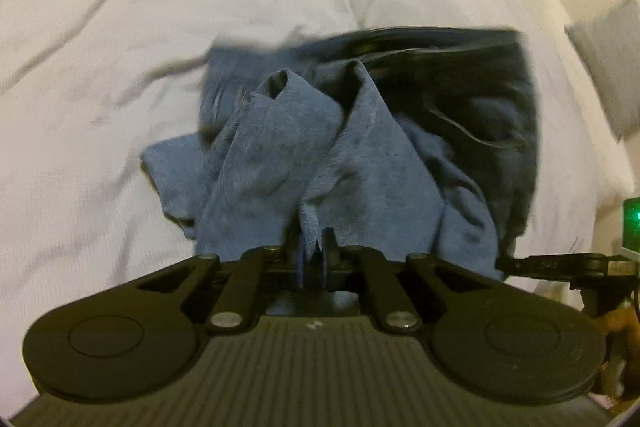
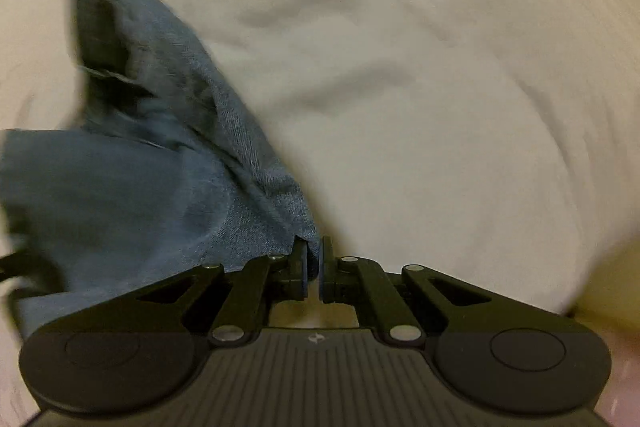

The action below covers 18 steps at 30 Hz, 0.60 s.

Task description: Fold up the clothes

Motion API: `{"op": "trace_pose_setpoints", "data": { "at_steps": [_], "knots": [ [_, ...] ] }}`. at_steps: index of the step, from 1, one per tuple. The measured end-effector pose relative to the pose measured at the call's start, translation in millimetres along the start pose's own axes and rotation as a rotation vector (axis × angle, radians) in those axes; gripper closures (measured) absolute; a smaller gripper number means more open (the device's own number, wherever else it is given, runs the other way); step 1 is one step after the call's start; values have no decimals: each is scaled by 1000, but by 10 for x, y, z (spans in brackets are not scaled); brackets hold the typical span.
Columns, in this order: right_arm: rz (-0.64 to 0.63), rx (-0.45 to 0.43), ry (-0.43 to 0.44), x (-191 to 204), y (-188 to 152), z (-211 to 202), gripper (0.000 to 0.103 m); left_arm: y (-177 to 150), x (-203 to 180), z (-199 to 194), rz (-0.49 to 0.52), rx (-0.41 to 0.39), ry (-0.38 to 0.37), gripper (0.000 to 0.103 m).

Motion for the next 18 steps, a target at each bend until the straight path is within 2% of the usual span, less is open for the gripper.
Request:
{"op": "trace_pose_setpoints", "data": {
  "at_steps": [3,6,7,8,13,16,18],
  "knots": [
    [71,72,43,-247,-153,68,100,-105,-139,-17,54,24,52,92],
    [43,100,68,-292,-176,45,86,-201,-216,-78,46,24,96,84],
    [27,106,76,-298,-141,36,72,-230,-230,-114,27,22,108,81],
    [13,107,84,-309,-99,23,64,-254,-245,-146,6,18,118,81],
    [-46,100,147,-518,245,-60,48,-373,-438,-306,-99,-34,213,81],
    [-126,124,149,-751,526,8,47,-447,-646,-339,-177,-65,286,80],
    [-188,147,156,-891,730,67,44,-500,-881,-363,-246,-105,346,76]
  ]
}}
Point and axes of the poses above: each gripper's, at about its wrist camera, not at the fingertips, and z roughly the way its jaws point, x to its left, y to its top, the point moved 3 cm from there along z, roughly the way its jaws point
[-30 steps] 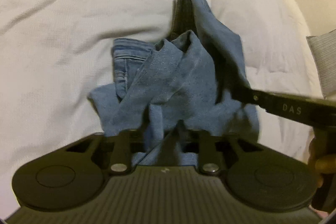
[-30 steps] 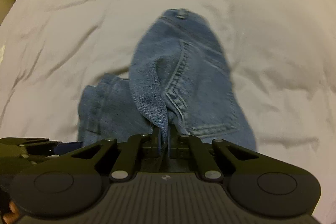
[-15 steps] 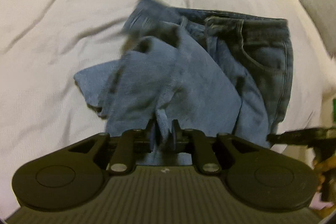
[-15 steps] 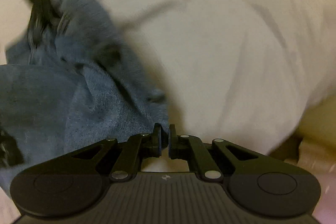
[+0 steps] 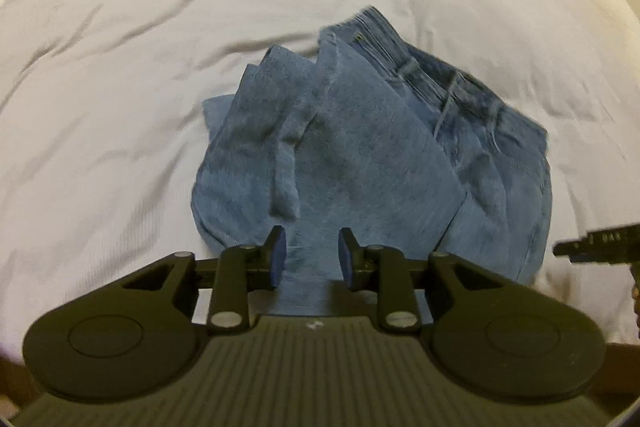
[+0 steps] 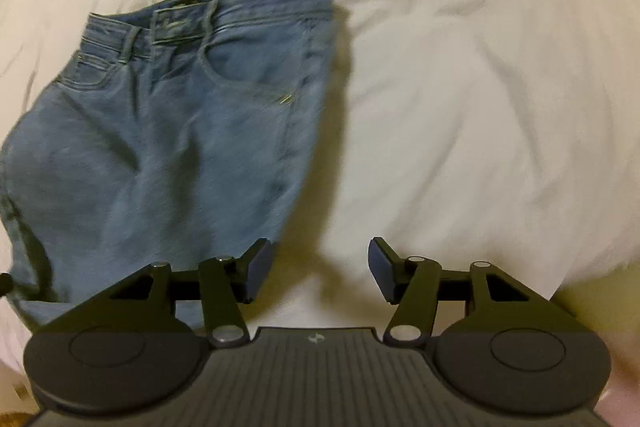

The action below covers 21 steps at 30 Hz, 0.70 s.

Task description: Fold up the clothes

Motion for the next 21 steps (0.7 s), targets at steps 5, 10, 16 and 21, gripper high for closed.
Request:
{"op": "trace_pose_setpoints", "data": {
  "at_steps": [5,10,16,21],
  "knots": [
    [-203,57,42,-483,391,-35,40,-307,-604,-253,-230,-48,44,75],
    [-314,95,83,-1122,771,-147,39,-629,-1425,-203,-309,-33,18,65],
    [-388,129,146,-1374,1088,-174,39,-879,-1944,106,-477,-6,-9,55],
    [-411,151,278,-1190,1341,-60,34,-961,-1777,268,-709,-62,59,35]
  ]
}}
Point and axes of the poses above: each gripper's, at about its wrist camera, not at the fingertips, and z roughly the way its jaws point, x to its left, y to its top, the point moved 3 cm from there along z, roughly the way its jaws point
